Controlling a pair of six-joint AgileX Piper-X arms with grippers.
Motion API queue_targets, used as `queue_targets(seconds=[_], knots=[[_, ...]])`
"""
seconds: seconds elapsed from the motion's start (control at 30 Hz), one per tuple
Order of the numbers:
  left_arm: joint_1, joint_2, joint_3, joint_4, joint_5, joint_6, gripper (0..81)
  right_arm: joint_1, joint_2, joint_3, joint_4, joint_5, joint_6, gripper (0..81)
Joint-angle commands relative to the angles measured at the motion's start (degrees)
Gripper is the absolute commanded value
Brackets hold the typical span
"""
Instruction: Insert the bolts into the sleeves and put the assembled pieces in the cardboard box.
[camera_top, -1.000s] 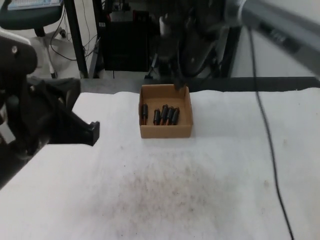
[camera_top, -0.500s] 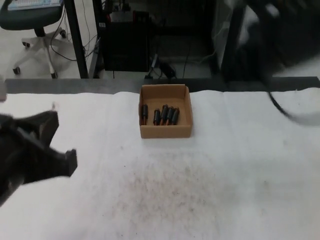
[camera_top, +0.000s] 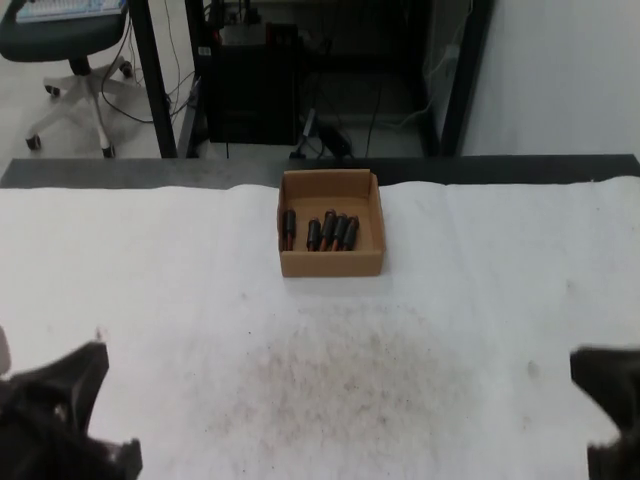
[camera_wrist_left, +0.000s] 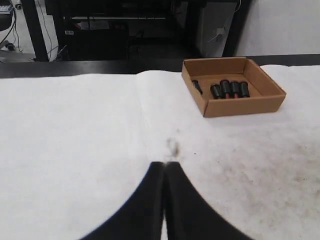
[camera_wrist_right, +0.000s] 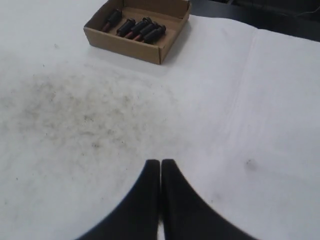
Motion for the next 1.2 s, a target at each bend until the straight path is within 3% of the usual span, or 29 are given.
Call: queue_targets(seconds=[0.0,0.23,1.17], knots=[[0.05,-0.45,0.65,0.51,-0.4,-0.54,0.3,-0.27,-3.56,4.31,-0.3,0.22,0.41,0.8],[0.05,-0.45,1.44,4.51,-0.4,-0.03,0.3,-0.27,-3.73,9.82,-0.39,3.72,0.41,0.8],[0.05,-0.45,2.61,4.15,0.13,-0.45,0.3,-0.09,-3.73,9.92,-0.38,4.52,0.41,0.8]])
